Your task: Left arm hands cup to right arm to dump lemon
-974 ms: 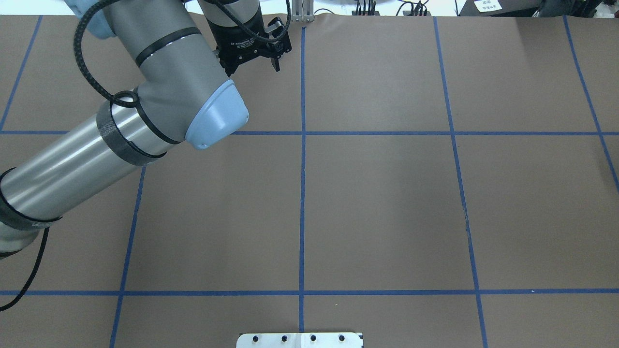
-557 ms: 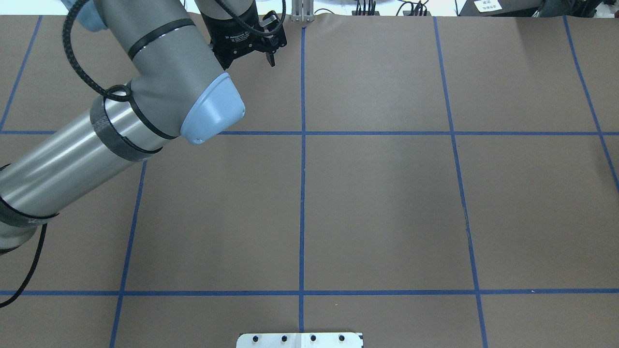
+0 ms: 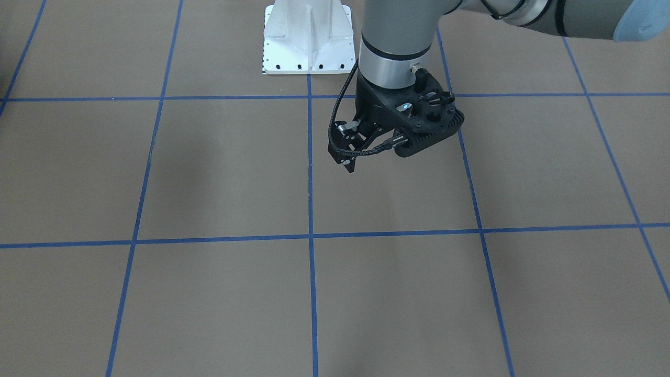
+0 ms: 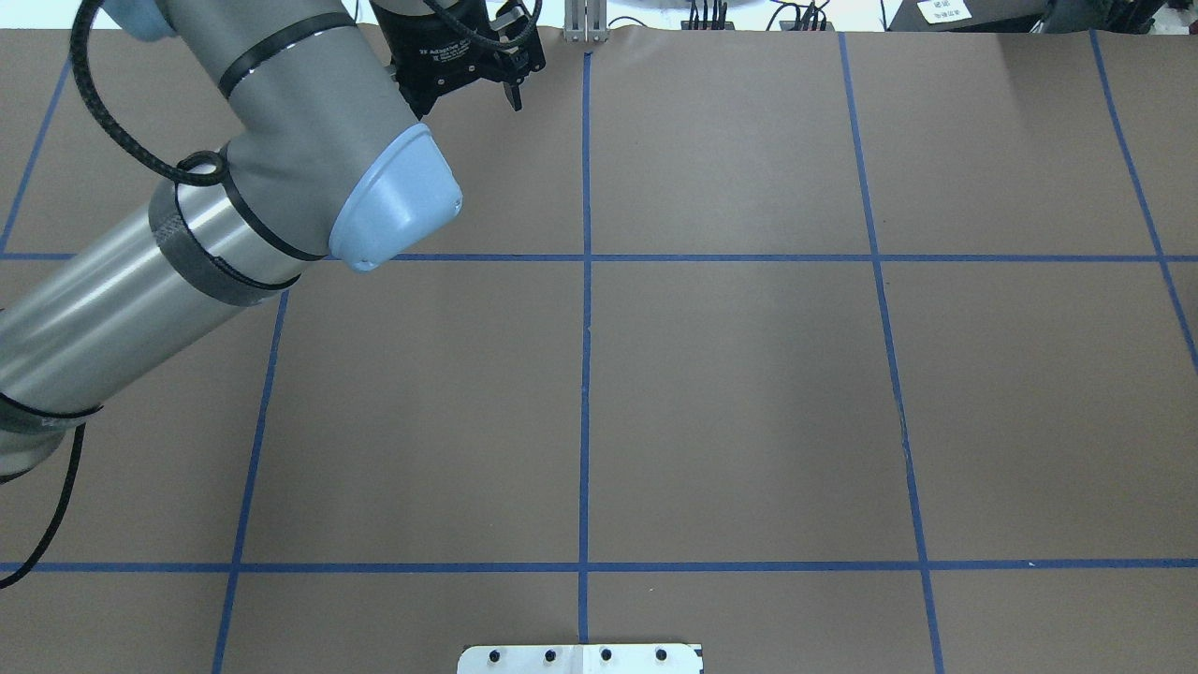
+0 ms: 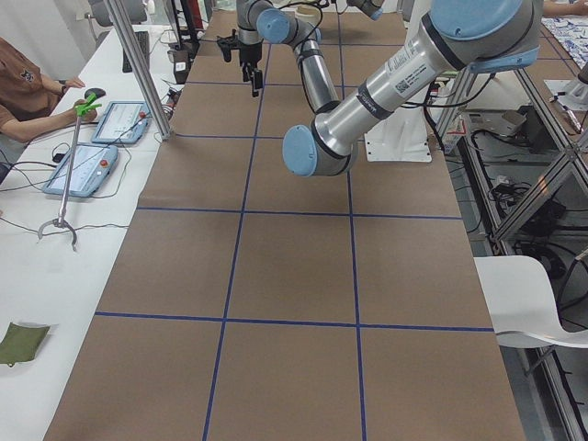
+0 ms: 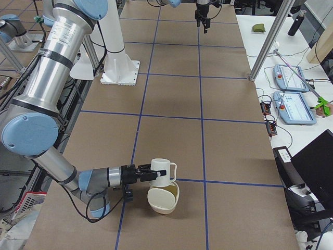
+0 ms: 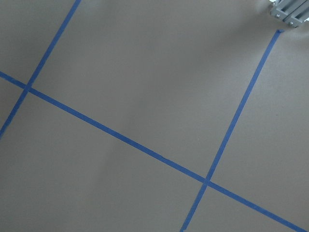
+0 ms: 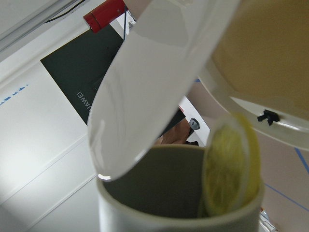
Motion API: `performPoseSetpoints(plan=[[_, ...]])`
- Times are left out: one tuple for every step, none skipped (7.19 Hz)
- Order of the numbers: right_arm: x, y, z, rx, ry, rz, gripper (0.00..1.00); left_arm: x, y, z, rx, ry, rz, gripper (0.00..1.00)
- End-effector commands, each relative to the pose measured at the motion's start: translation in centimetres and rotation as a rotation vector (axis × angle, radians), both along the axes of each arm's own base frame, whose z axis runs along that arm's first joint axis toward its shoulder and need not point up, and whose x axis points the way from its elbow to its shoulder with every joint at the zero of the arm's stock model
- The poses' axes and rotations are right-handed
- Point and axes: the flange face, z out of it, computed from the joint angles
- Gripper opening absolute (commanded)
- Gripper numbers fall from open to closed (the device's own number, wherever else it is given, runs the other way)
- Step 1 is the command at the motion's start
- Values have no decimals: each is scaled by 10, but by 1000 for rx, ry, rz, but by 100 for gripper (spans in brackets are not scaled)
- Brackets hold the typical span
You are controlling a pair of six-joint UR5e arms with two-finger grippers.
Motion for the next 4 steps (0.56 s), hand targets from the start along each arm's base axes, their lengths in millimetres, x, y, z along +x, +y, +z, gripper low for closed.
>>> performPoseSetpoints(plan=[[-6,-6,-1,7,-49,-9,25,-3,1,-2,5,3,-2,100],[-5,-6,-3,8,-74,-9,25,-2,2,-1,4,2,-1,100],[-10,-9,-7,15,-67,-13,25,-2,2,-1,4,2,-1,100],[-33,-24,-17,-3,-27,-55,26,0,4,-2,5,3,4,100]])
